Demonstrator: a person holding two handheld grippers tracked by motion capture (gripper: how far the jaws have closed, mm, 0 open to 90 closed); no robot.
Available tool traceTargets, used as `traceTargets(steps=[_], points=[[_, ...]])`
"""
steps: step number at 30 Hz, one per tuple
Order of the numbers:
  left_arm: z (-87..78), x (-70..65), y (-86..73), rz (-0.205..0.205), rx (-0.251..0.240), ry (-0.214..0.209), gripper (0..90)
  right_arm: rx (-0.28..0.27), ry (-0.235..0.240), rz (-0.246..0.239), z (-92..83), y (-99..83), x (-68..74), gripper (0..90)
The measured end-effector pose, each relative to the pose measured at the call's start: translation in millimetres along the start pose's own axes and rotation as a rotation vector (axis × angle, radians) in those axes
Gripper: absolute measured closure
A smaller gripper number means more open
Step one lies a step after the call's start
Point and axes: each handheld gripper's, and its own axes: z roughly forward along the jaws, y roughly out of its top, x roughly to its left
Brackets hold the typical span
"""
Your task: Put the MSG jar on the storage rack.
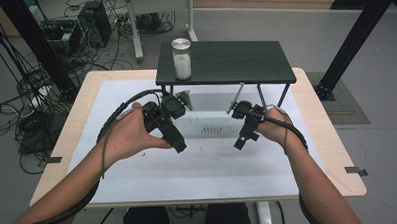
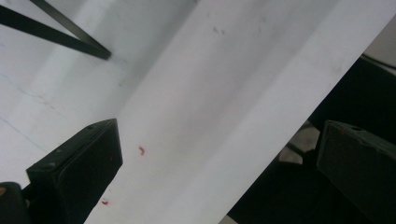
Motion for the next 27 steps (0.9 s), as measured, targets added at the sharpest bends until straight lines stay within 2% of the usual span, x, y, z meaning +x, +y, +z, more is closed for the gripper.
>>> traceTargets(steps=[2,3,4,5,6,8,11,14,17,20,27], points=[[11.1,2.3,1.2,-0.004,0.012,-0.008,0.4,0.0,0.008,0.0,-0.4,-0.4,-1.1,4.1],[23.2,4.6,3.0,-0.01,0.026,-0.007,0.4,0.005,-0.011,0.002,-0.2,-0.3,2.3,4.1],[23.2,4.6,3.0,-0.01,0.026,-0.007,0.4,0.005,-0.011,0.002,-0.2,-0.3,2.3,4.1],[32.0,8.1,4.6,-0.018,0.04,-0.017,0.4,0.001,-0.01,0.0,-0.4,-1.2,2.6,4.1],[32.0,8.1,4.6,-0.018,0.04,-0.017,0.4,0.005,0.01,-0.002,-0.7,-0.5,-0.4,4.3],[43.1,11.0,8.4,-0.023,0.069,-0.025,0.4,0.005,-0.004,-0.004,-0.6,-0.2,1.6,4.0],[46.7,12.2,9.2,-0.022,0.074,-0.03,0.4,-0.001,-0.02,-0.004,-0.4,-0.8,3.3,4.1],[49.2,13.3,10.1,-0.024,0.073,-0.036,0.4,0.001,-0.004,-0.001,1.5,-0.2,-0.6,4.1],[49.1,13.4,11.0,-0.019,0.073,-0.044,0.4,0.003,-0.012,0.002,3.7,0.4,0.1,4.1],[49.3,12.7,11.0,-0.014,0.069,-0.049,0.7,-0.003,0.013,0.003,3.7,0.2,-3.4,4.1],[50.7,13.1,11.3,-0.014,0.068,-0.057,0.7,0.0,0.013,0.006,5.4,1.0,-2.2,4.1]])
